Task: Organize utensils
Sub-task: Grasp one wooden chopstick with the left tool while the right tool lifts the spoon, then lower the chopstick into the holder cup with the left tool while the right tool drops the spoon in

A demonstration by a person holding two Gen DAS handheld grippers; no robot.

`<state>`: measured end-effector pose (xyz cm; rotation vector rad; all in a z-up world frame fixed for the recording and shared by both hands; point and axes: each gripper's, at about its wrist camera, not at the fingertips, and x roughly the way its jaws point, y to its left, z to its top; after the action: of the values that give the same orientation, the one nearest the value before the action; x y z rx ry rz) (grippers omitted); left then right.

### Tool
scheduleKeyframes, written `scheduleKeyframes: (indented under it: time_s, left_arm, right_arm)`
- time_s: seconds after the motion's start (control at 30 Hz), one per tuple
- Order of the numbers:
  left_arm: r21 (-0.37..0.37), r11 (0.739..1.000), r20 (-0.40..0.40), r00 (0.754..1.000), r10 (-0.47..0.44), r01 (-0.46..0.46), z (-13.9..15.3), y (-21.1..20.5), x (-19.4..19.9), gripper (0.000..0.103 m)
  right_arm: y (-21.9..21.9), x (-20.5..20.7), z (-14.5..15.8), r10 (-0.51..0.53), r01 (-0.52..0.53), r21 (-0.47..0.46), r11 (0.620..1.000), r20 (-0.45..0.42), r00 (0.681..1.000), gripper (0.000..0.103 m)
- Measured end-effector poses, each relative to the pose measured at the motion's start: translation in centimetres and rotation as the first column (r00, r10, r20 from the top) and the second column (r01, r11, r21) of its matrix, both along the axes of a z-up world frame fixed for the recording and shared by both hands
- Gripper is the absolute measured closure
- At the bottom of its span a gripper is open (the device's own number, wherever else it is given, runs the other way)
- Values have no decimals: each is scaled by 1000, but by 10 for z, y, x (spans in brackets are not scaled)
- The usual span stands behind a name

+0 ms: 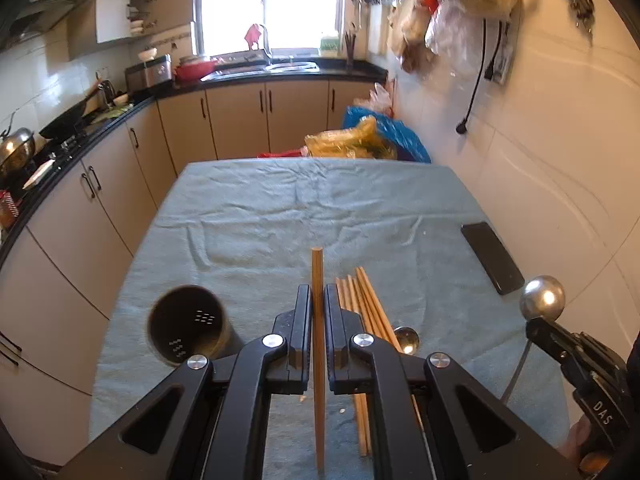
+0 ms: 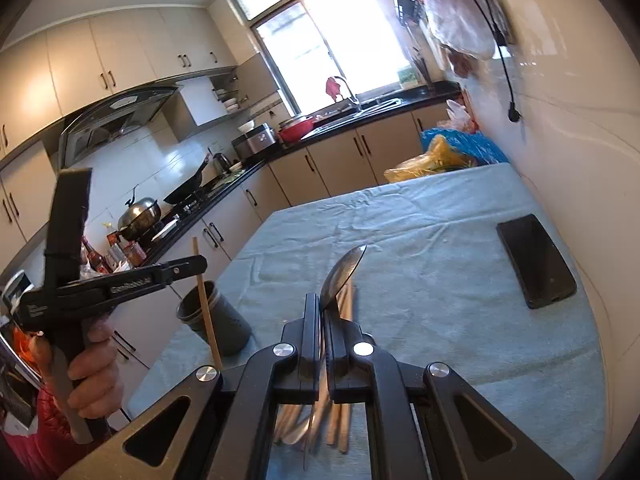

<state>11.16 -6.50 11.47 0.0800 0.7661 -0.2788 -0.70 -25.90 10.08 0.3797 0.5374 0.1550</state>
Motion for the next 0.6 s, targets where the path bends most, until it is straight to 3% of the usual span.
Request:
scheduleKeyframes:
  time_s: [0.6]
  left_arm:
    - [-73, 997, 77, 997, 3, 3, 41, 45, -25, 97]
  right_arm:
    - [48, 18, 14, 59, -55, -69, 996, 55, 997, 100]
